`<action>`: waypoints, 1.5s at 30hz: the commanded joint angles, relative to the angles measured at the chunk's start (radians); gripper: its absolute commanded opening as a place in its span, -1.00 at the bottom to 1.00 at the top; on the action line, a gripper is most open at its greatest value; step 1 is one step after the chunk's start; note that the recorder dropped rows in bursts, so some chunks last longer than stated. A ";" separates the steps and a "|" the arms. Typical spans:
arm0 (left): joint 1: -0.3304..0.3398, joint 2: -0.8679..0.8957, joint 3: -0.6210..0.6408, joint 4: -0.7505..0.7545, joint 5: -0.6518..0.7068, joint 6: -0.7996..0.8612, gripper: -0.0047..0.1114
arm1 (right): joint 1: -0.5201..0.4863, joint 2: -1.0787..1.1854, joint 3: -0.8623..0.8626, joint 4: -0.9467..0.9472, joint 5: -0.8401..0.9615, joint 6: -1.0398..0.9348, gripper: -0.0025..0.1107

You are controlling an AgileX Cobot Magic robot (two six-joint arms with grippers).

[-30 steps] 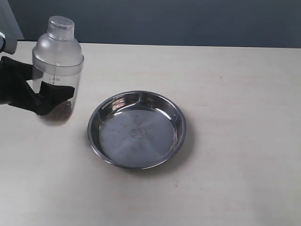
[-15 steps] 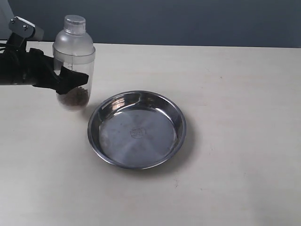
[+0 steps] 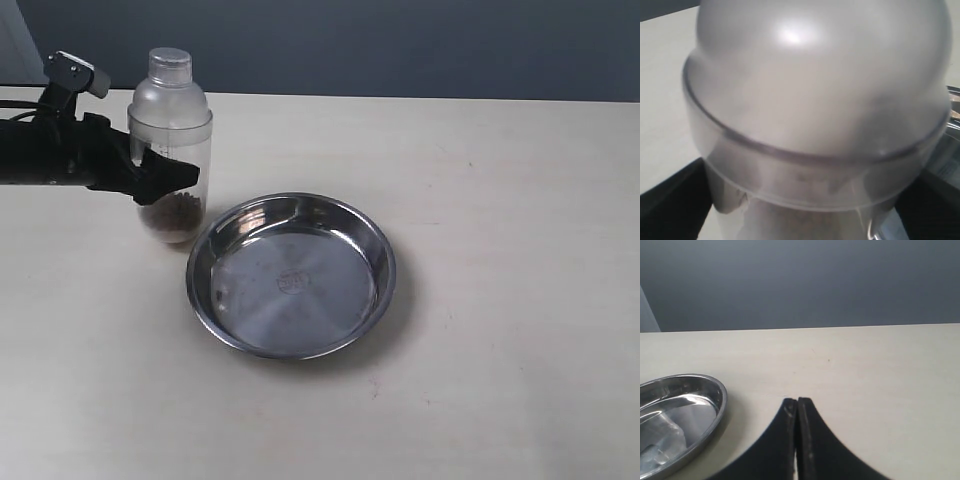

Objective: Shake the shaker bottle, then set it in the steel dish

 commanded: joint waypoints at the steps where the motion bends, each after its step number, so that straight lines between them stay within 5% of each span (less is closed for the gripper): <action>1: 0.000 -0.006 -0.008 -0.027 0.039 0.024 -0.77 | -0.004 -0.004 0.001 0.000 -0.011 0.000 -0.97; 6: 0.000 -0.006 -0.008 -0.027 0.016 0.013 -0.35 | -0.004 -0.004 0.001 0.000 -0.011 0.000 -0.97; 16: 0.000 -0.014 -0.008 0.139 0.019 -0.078 -0.24 | -0.004 -0.004 0.001 0.000 -0.015 0.000 -0.97; 25: 0.000 -0.067 -0.008 0.203 -0.001 -0.132 0.28 | -0.004 -0.004 0.001 0.000 -0.014 0.000 -0.97; 38: 0.000 -0.074 -0.008 0.336 -0.005 -0.256 0.34 | -0.004 -0.004 0.001 0.000 -0.011 0.000 -0.97; 45: 0.000 -0.074 -0.006 0.395 -0.015 -0.347 0.57 | -0.004 -0.004 0.001 0.000 -0.011 0.000 -0.97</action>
